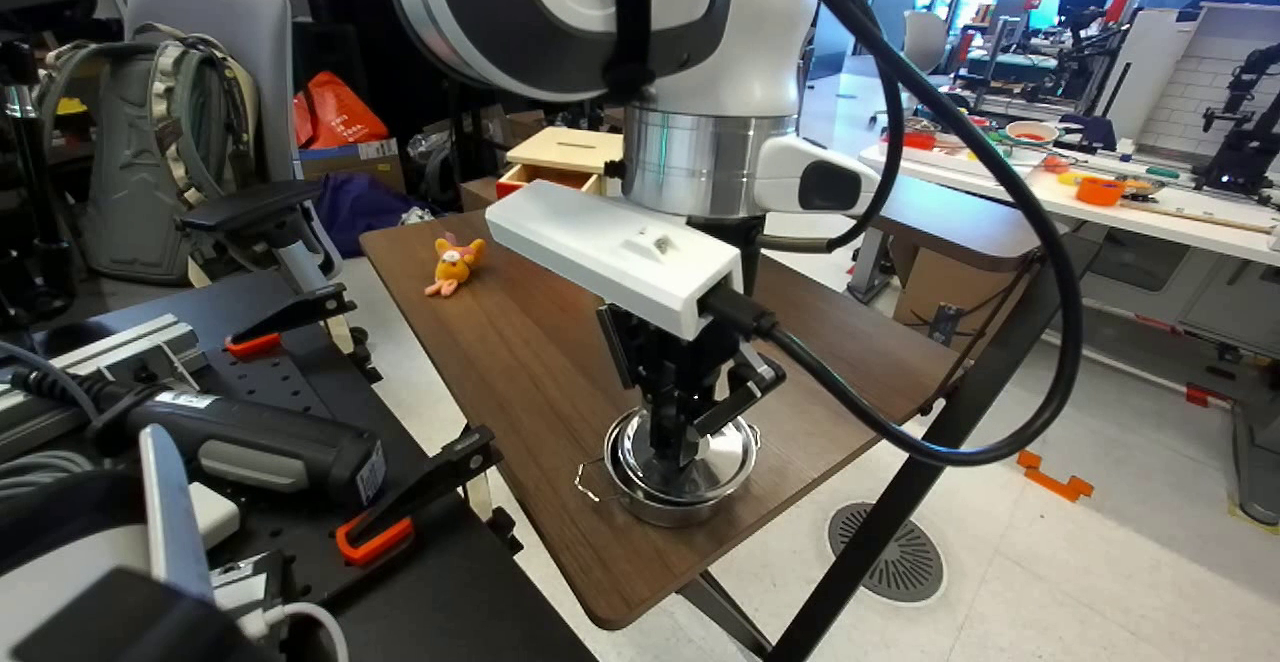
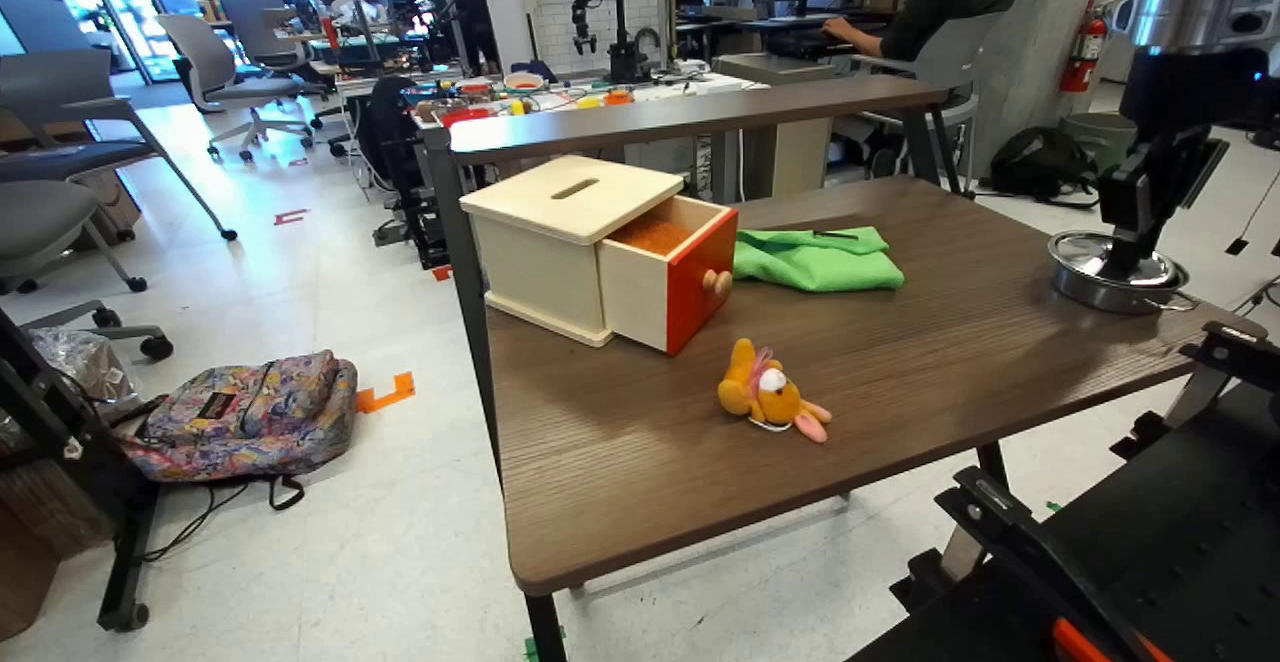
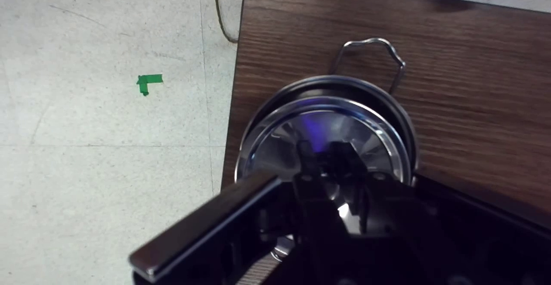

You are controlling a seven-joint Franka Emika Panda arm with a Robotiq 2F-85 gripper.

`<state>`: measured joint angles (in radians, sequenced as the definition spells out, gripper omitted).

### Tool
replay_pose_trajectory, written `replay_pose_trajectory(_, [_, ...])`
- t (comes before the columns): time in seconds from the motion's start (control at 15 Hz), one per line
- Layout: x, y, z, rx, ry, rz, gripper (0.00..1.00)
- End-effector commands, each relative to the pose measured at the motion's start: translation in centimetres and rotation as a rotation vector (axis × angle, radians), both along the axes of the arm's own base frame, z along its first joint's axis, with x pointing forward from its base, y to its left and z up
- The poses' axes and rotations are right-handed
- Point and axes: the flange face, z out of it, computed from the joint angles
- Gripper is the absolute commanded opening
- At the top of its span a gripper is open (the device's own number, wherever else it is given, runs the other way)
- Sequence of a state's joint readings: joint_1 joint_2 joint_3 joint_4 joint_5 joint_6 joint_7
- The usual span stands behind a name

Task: Pick up the lid from the table and put it on the pot.

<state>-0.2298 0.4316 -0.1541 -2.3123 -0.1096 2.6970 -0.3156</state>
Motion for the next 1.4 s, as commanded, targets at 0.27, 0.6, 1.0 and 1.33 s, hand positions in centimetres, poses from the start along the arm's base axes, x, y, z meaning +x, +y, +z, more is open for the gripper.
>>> replay_pose_trajectory(0.27, [0.3, 0.0, -0.4, -0.023, 0.009, -0.007, 0.56])
replay_pose_trajectory(0.6, [0.0, 0.0, 0.1, -0.014, 0.004, -0.001, 0.92])
replay_pose_trajectory(1.0, [-0.6, 0.4, 2.0, 0.007, -0.023, 0.009, 1.00])
replay_pose_trajectory(1.33, [-2.8, 2.3, 7.9, 0.066, -0.099, 0.070, 1.00])
